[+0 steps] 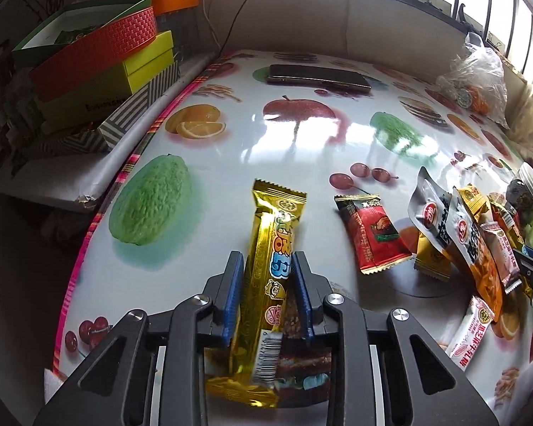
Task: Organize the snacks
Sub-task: 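Reach the right gripper to the gold candy bar and close on it, then lift the gold candy bar with the right gripper toward the green box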
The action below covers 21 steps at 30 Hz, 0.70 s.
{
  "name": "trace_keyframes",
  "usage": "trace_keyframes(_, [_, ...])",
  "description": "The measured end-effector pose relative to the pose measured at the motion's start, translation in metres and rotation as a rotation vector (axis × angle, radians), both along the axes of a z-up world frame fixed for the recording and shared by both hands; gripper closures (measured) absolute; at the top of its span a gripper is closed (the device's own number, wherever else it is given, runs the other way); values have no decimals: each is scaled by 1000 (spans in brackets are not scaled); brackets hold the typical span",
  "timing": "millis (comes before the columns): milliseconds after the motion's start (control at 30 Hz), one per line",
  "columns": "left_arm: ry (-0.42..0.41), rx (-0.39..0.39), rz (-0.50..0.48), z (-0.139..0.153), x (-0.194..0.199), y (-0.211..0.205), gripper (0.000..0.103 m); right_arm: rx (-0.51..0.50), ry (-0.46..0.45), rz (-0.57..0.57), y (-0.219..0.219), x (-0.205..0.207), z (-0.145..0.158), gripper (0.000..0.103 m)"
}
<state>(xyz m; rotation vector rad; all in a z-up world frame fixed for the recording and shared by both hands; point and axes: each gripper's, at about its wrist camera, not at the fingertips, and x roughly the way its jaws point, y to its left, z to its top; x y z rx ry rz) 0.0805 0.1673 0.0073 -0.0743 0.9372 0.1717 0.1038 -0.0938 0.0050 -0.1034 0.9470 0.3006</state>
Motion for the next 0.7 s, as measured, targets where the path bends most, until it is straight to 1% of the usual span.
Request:
trace_keyframes(67, [1, -2, 1, 0, 0, 0, 79, 2, -1, -2, -1, 0, 0, 81])
trace_keyframes(200, [-2, -3, -1, 2, -4, -1, 80, 7, -12, -11, -3, -2, 4, 81])
trace_keyframes(300, [-13, -24, 3, 8, -9, -1, 80, 17, -20, -10, -4, -4, 8, 81])
trace_keyframes(400, [-29, -45, -6, 19, -14, -5, 80, 40, -34, -10, -5, -9, 16, 81])
trace_keyframes(567, [-69, -71, -48, 43, -25, -21, 80, 61, -63, -10, -7, -17, 32, 81])
trace_keyframes(700, [-86, -117, -91, 58, -31, -39, 80, 71, -81, -22, -12, -24, 47, 81])
